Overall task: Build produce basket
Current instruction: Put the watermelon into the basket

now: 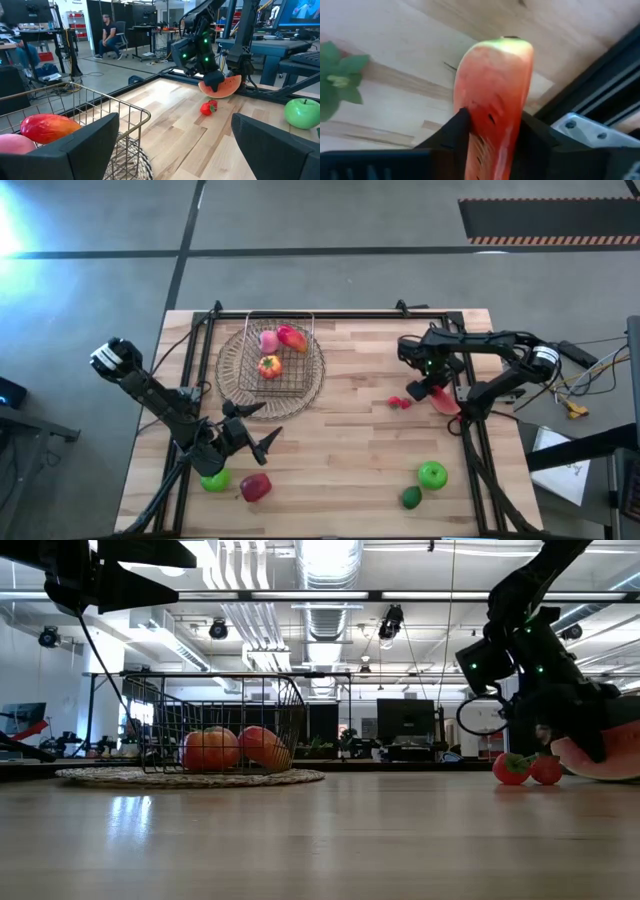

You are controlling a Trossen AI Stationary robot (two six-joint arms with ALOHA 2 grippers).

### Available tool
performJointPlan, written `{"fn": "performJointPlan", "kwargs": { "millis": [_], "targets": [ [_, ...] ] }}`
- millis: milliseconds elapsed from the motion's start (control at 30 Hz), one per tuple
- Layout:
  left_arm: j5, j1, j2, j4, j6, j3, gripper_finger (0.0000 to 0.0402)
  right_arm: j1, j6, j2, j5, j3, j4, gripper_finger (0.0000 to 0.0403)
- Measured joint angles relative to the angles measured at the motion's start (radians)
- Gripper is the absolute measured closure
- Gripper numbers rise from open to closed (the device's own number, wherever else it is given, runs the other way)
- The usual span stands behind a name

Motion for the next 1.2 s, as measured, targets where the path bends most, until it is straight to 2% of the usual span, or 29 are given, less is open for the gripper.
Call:
{"fn": "performJointPlan", "kwargs": {
  "millis": [100,233,467,767,1033,1200],
  "targets": [
    [0.0,0.0,0.0,0.0,0.0,0.0,0.0033,0.0,-0.016,-0.004,0.0,0.015,0.026,0.0309],
    [0.0,0.0,0.0,0.0,0.0,0.0,0.0033,0.014,-0.027,-0.007,0.009,0.074,0.055,0.0309],
    [0.0,0.0,0.0,-0.001,0.001,0.0,0.0033,0.101,-0.081,-0.011,0.017,0.273,0.159,0.0306],
    [0.0,0.0,0.0,0.0,0.001,0.001,0.0033,0.207,-0.32,0.014,0.035,0.558,0.555,0.0305],
    [0.0,0.0,0.0,0.006,0.002,0.001,0.0033,0.265,-0.653,0.192,-0.005,0.726,0.882,0.0305],
    [0.0,-0.005,-0.007,0.016,0.003,0.001,0.0033,0.281,-0.846,0.386,-0.019,0.887,0.916,0.0305]
  ]
}}
